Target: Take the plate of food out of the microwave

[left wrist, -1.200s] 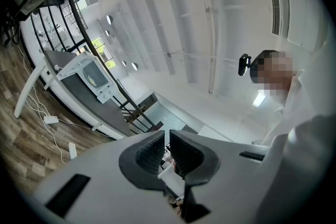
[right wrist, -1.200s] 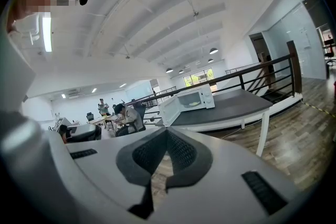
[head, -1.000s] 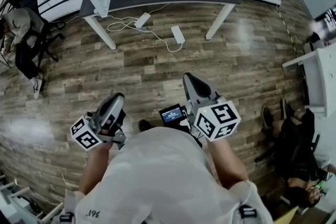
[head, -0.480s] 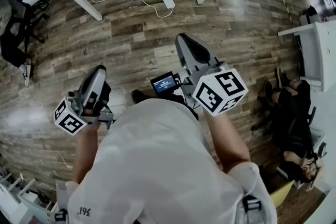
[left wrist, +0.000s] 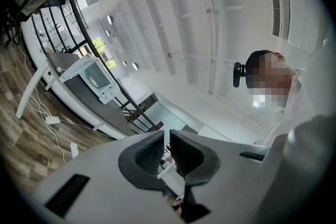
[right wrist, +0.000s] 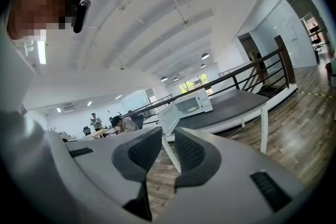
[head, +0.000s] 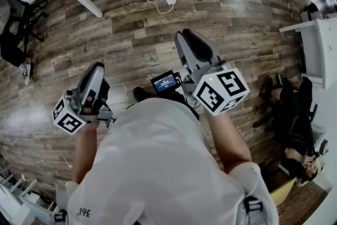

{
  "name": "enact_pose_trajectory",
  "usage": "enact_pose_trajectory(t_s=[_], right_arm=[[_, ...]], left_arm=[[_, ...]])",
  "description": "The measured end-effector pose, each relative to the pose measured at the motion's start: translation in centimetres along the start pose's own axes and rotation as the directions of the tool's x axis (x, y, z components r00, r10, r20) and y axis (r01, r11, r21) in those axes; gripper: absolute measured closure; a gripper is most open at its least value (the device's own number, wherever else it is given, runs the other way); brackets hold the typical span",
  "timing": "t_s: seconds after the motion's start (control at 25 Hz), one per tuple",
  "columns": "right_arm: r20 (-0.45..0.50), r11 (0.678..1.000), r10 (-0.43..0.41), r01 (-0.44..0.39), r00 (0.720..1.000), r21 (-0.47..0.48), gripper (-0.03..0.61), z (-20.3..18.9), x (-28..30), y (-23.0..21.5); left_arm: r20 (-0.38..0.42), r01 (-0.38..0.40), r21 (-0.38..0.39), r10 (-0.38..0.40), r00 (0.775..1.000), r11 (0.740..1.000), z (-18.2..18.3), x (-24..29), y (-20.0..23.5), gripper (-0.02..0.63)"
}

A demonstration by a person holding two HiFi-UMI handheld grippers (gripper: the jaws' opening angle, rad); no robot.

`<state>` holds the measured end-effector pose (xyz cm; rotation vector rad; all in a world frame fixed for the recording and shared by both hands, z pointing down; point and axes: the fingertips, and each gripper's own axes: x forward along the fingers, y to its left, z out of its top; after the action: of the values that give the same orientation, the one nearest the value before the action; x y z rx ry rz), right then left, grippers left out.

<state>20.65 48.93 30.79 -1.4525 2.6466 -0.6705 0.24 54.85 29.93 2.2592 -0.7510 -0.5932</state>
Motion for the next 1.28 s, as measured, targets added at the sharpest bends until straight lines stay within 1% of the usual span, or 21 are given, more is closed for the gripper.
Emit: enact_pose_trajectory(t_s=[0.08, 0.16, 0.48, 0.84, 0.88, 0.92, 1.08, 1.28], right_arm=[[0.000, 1.000, -0.005, 0.005, 1.000, -0.001, 0.523, -0.3, 0.1, 0.4], [-0.004, 1.000, -0.008, 0.008, 1.000, -0.002, 0.506, -0.7, 0.3, 0.8], [-0.009, 1.000, -0.022, 0.022, 1.000, -0.020, 0.506, -1.6, 1.7, 3.4], [0.005, 0.999, -0.038, 0.038, 0.999, -0.028, 0.506, -2.6, 3.5, 6.5], [0.007, 0.999, -0.041, 0.041, 0.999, -0.027, 0.506, -2.6, 3.7, 6.8], [0.008, 0.999, -0.044, 0.044, 0.999, -0.027, 0.506, -2.6, 3.9, 7.0], [0.015, 0.998, -0.059, 0.060, 0.998, -0.026, 0.506, -2.4, 4.7, 6.9], [0.019, 0.996, -0.079, 0.079, 0.997, -0.029, 0.506, -2.1, 6.0, 5.3]], left_arm=[[-0.001, -0.003, 0.000, 0.003, 1.000, 1.000, 0.1, -0.5, 0.2, 0.580], [-0.003, -0.012, 0.001, 0.012, 1.000, 1.000, 0.3, -1.1, 0.5, 0.580], [0.009, -0.031, 0.019, 0.031, 0.999, 0.999, 2.3, -4.0, 1.6, 0.578], [-0.002, -0.045, 0.046, 0.045, 0.999, 0.998, 4.4, -7.3, 2.9, 0.577], [-0.005, -0.046, 0.046, 0.046, 0.999, 0.998, 4.6, -7.5, 3.1, 0.554], [-0.009, -0.047, 0.044, 0.047, 0.999, 0.998, 4.9, -7.6, 3.2, 0.523], [-0.026, -0.039, 0.050, 0.041, 0.999, 0.998, 5.6, -7.1, 4.0, 0.520], [-0.043, -0.028, 0.054, 0.030, 0.999, 0.998, 5.8, -4.8, 5.5, 0.520]])
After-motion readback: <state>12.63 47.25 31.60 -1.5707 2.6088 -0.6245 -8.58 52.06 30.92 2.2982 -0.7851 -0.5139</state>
